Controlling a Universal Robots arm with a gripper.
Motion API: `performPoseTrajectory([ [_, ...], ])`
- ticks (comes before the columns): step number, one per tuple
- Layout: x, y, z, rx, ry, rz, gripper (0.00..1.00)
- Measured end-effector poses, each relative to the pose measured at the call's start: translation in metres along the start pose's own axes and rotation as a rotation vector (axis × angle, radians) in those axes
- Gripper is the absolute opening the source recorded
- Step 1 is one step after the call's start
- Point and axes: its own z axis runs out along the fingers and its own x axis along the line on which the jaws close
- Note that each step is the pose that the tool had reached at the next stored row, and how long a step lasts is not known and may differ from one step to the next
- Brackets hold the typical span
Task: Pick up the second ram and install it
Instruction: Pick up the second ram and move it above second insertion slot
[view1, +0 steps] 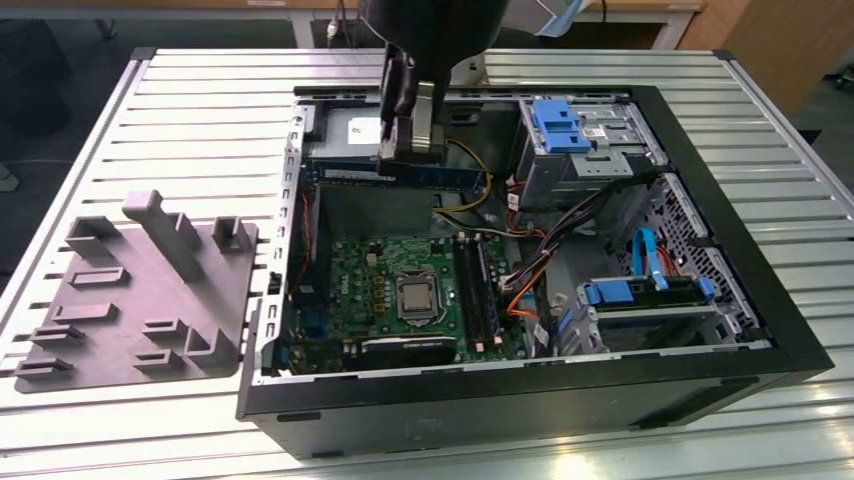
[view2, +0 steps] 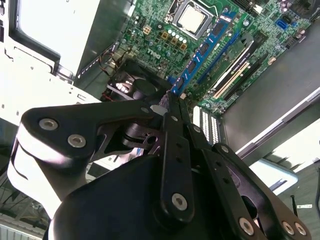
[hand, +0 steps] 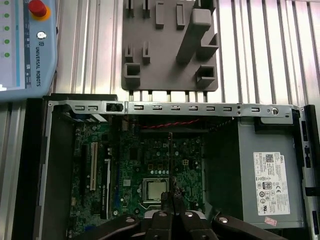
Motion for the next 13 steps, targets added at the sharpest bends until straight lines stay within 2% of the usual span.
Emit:
performPoseTrajectory([
  [4, 0.0000, -0.0001, 0.0002, 0.0012, -0.0009, 0.000, 0.12],
  [13, 0.0004, -0.0009, 0.0044, 0.0519, -0.0052, -0.006, 0.12],
])
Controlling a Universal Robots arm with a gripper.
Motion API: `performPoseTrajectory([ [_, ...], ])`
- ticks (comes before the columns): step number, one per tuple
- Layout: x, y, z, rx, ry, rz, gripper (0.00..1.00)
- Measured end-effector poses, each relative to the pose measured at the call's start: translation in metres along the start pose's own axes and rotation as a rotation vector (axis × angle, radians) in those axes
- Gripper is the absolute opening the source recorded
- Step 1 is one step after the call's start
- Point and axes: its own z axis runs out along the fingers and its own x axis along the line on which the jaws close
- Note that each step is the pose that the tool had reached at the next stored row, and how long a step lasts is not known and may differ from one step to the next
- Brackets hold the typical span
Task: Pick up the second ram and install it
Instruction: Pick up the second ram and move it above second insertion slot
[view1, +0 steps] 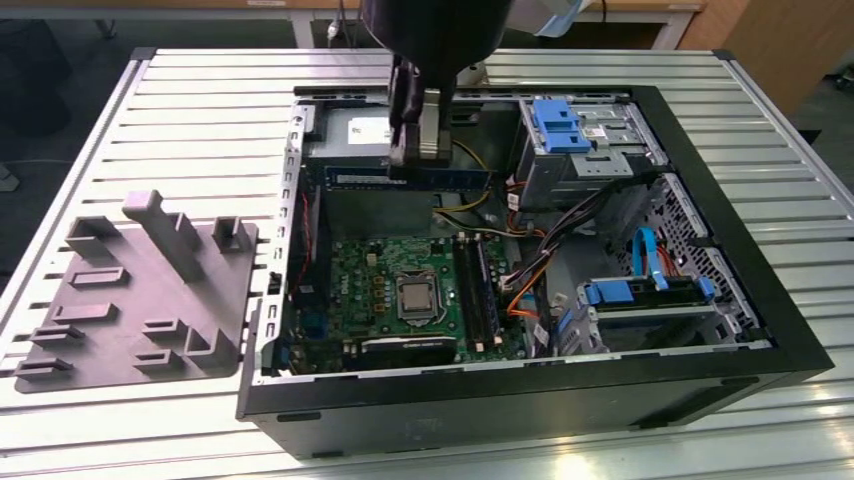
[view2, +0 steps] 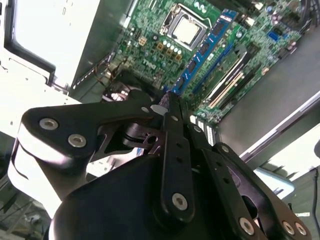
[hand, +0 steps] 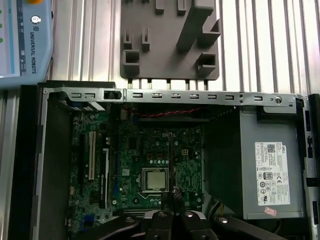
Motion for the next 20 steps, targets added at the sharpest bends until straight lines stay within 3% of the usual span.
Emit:
performPoseTrajectory([
  [7, 0.0003, -0.0003, 0.0028, 0.0386, -0.0072, -0.005, 0.12],
  [11, 0.0005, -0.0006, 0.0045, 0.0553, -0.0124, -0.007, 0.12],
  [20, 0.0003, -0.0023, 0.0045, 0.0556, -0.0132, -0.007, 0.12],
])
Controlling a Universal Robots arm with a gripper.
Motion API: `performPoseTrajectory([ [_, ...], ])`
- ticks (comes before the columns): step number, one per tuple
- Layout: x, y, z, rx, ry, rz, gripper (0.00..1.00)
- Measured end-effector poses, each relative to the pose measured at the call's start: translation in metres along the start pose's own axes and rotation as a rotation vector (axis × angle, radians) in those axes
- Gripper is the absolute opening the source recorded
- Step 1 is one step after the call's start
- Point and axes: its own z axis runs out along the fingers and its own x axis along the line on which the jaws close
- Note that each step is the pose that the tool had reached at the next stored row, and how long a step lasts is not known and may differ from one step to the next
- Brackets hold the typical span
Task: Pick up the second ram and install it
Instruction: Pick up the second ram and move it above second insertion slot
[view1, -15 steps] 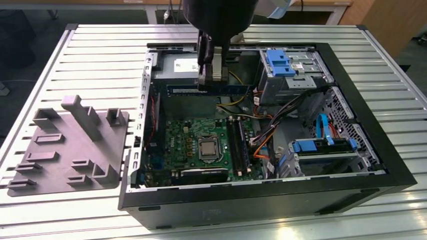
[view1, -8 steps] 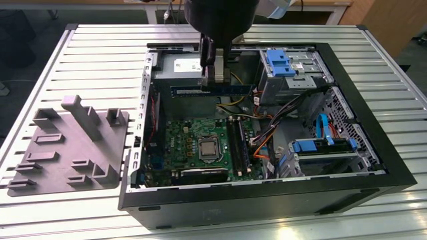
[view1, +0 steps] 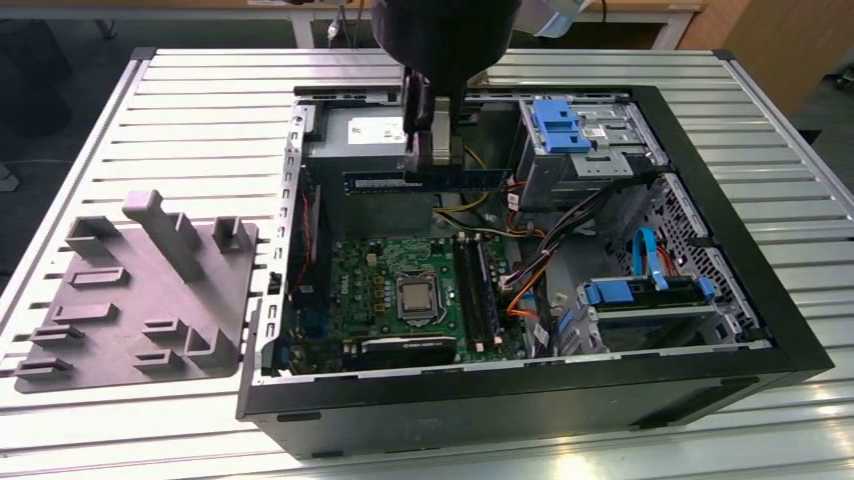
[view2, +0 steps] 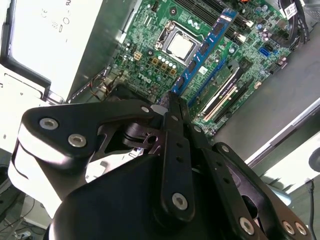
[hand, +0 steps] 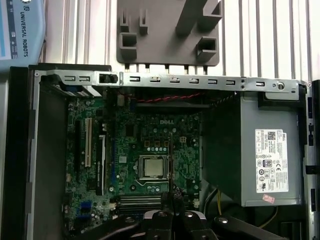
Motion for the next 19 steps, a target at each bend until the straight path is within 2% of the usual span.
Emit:
performPoseTrajectory([
  [19, -0.0001, -0.0039, -0.0002, -0.0001, -0.0113, -0.001, 0.12],
])
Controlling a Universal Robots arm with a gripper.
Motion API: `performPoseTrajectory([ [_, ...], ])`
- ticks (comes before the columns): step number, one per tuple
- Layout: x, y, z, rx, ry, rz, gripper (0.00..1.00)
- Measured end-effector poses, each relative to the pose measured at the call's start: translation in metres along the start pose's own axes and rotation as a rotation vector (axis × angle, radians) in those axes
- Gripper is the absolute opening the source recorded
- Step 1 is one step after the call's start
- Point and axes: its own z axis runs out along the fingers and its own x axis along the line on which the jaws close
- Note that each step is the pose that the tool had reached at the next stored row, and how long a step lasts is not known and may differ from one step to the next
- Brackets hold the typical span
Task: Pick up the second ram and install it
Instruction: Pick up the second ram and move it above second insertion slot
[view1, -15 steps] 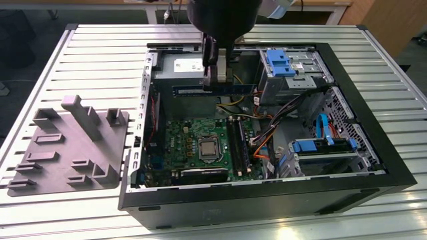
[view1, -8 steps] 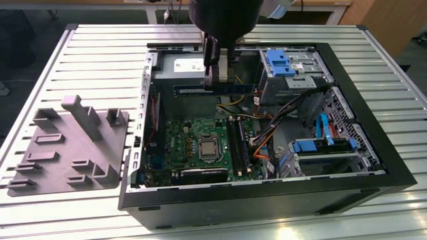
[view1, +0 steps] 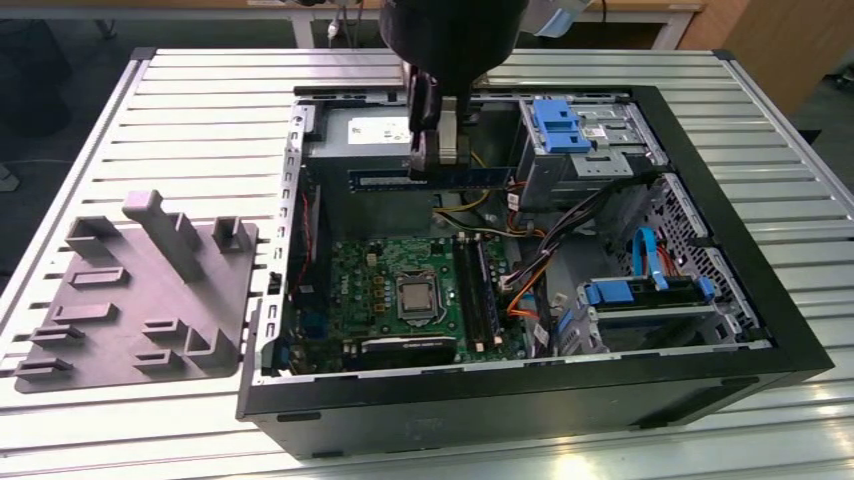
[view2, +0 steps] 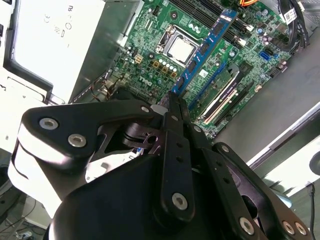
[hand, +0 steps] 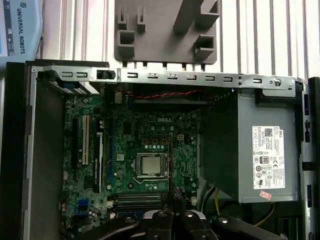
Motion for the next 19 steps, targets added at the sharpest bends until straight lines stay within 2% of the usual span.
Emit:
performPoseTrajectory([
  [14, 0.0001, -0.0010, 0.0006, -0.0001, -0.0025, 0.000, 0.12],
  [19, 0.0006, -0.0030, 0.0050, -0.0001, -0.0024, 0.000, 0.12],
])
